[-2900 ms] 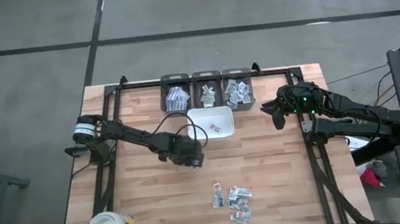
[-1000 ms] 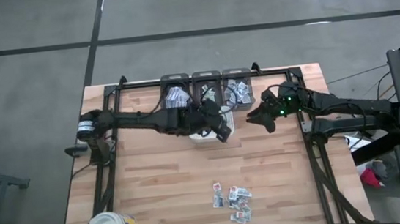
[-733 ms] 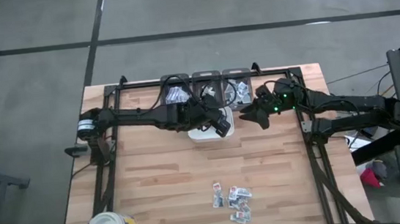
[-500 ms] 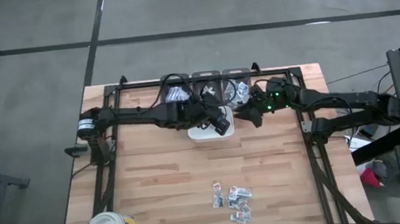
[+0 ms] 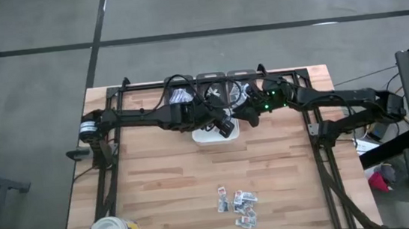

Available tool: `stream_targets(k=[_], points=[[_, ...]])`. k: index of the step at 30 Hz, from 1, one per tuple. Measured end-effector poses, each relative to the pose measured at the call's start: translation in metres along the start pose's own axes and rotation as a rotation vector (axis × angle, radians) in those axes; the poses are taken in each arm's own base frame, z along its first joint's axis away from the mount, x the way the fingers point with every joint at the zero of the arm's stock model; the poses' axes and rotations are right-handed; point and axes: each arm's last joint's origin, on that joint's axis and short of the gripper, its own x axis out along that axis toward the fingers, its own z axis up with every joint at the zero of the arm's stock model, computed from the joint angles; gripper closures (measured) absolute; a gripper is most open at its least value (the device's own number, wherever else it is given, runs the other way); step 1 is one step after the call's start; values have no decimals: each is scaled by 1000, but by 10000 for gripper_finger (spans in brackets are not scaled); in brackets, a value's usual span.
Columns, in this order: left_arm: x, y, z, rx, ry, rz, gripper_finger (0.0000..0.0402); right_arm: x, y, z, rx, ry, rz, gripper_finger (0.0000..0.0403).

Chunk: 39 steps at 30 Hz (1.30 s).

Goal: Pick & Place First Aid Supplies
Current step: Put the white alcohol pad into the right black bin

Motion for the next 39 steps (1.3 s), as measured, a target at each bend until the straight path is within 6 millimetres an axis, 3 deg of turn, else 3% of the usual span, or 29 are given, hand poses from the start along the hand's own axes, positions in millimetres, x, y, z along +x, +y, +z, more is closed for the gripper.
stream_targets(k=[18,24,32,39], points=[[0,-2,4,-21,-40,-23,401,7,-2,2,9,12,-11,205],[0,-4,7,-35,-71,-40,401,7,-2,2,2,13,-11,259],[1,-3,6,-20,-69,-36,401,7,-2,2,-38,14,-10,382],[1,-2,7,82,-71,-30,387,7,-2,1,-43,14,-11,394]])
